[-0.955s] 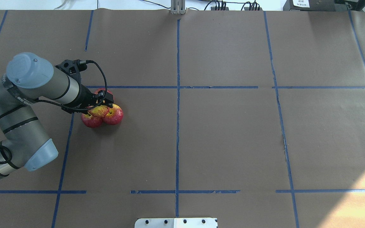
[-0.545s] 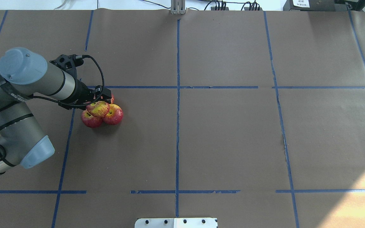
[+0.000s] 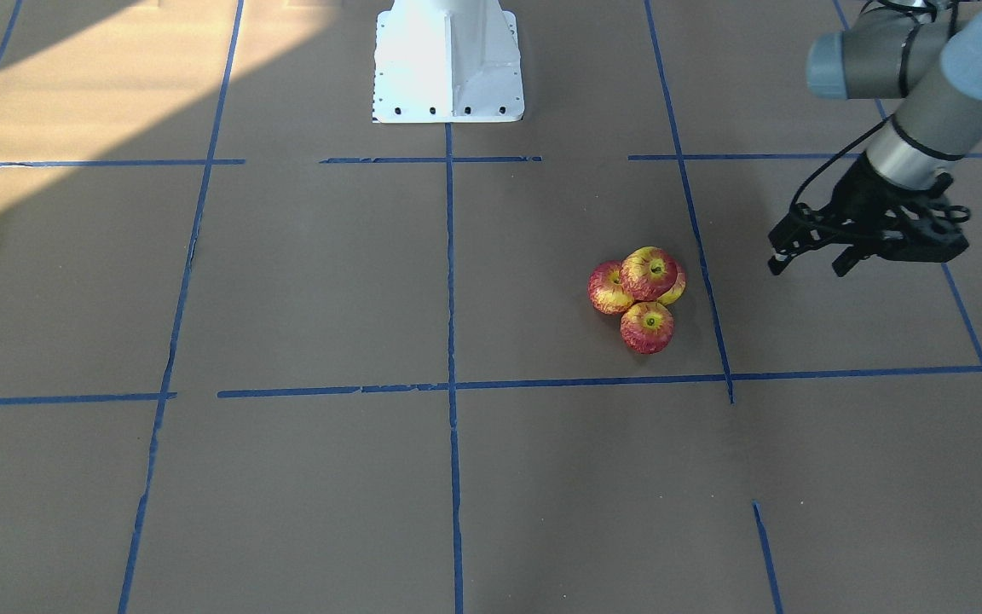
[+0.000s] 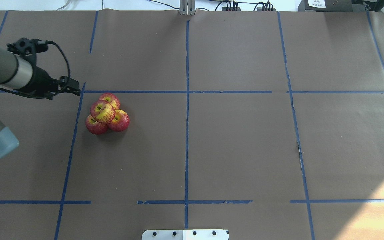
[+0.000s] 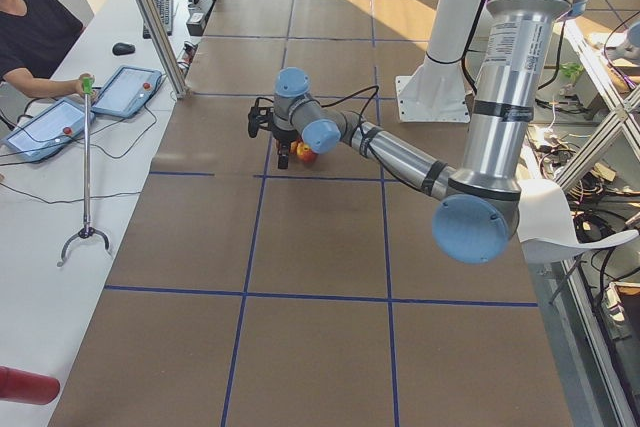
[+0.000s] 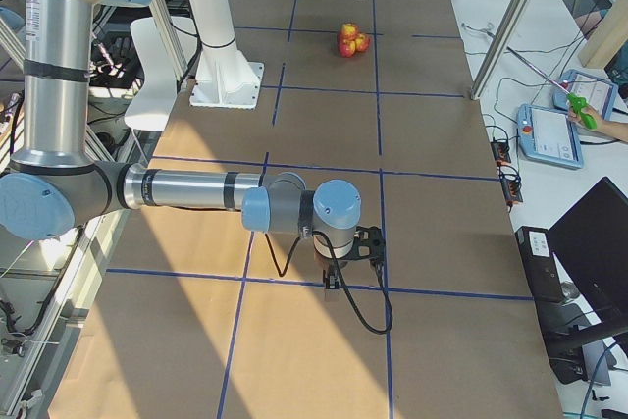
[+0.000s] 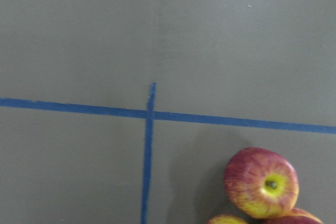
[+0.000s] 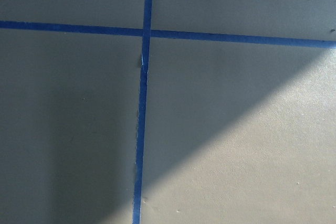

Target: Stack apples

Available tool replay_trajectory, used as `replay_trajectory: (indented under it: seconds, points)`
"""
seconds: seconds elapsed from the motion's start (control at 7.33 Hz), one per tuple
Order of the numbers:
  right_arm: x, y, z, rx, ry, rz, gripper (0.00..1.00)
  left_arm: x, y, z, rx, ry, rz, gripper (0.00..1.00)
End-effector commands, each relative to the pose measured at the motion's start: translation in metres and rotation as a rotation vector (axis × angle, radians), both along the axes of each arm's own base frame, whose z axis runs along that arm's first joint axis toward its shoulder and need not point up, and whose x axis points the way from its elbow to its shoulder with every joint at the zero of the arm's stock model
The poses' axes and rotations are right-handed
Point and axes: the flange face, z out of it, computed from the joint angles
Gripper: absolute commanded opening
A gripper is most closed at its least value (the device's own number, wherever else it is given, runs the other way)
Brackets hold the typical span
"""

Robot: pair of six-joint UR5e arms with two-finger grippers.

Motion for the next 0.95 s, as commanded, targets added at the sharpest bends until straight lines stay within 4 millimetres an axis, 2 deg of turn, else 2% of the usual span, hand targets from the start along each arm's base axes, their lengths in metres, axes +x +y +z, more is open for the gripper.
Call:
replay_trajectory:
  seconds: [0.0, 0.14, 0.41, 0.55, 0.68, 0.82]
  points:
    - [0.000, 0.000, 0.000, 0.000, 0.000, 0.000, 1.00, -0.096, 0.015, 0.075, 0.095, -0.095, 0.070, 1.00]
    - [0.000, 0.000, 0.000, 0.000, 0.000, 0.000, 1.00, -0.140, 0.027, 0.111, 0.131, -0.138, 0.100, 1.00]
    - [0.000, 0.000, 0.000, 0.002, 0.000, 0.000, 1.00, -0.219, 0.032, 0.179, 0.125, -0.191, 0.130, 1.00]
    - [0.000, 0.000, 0.000, 0.000, 0.000, 0.000, 1.00, -0.255, 0.032, 0.202, 0.081, -0.207, 0.139, 1.00]
    - [0.000, 0.000, 0.000, 0.000, 0.000, 0.000, 1.00, -0.274, 0.030, 0.207, 0.055, -0.182, 0.159, 1.00]
    - [0.000, 0.000, 0.000, 0.000, 0.000, 0.000, 1.00, -0.297, 0.033, 0.220, 0.048, -0.179, 0.178, 1.00]
